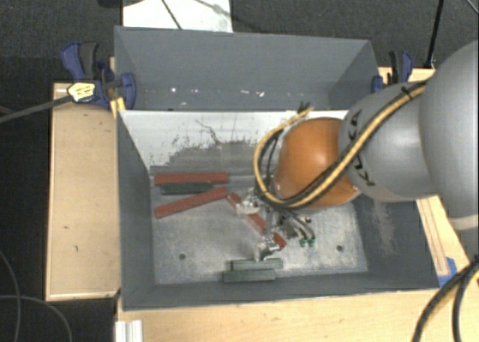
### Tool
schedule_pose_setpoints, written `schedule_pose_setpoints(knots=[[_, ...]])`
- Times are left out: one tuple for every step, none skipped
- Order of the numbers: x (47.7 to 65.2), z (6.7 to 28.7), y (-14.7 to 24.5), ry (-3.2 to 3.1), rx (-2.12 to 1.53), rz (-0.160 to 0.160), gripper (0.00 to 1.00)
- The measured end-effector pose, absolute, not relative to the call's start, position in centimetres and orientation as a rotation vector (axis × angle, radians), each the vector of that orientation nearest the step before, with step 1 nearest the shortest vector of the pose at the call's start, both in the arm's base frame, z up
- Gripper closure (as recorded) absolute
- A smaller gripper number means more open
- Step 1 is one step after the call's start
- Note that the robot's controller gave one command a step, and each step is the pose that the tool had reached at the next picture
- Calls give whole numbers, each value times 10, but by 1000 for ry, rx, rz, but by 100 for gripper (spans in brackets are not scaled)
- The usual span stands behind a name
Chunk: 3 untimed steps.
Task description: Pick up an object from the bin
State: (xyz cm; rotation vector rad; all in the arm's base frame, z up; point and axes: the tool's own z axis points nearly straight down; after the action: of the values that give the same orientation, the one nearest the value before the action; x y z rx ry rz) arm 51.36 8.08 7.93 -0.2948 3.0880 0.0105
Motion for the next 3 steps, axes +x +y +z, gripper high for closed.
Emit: schedule_pose_setpoints(knots=[[513,79,81,3089,-293,10,0],[524,81,74,3102,-403,10,0],[557,90,18,3080,-587,2,0]])
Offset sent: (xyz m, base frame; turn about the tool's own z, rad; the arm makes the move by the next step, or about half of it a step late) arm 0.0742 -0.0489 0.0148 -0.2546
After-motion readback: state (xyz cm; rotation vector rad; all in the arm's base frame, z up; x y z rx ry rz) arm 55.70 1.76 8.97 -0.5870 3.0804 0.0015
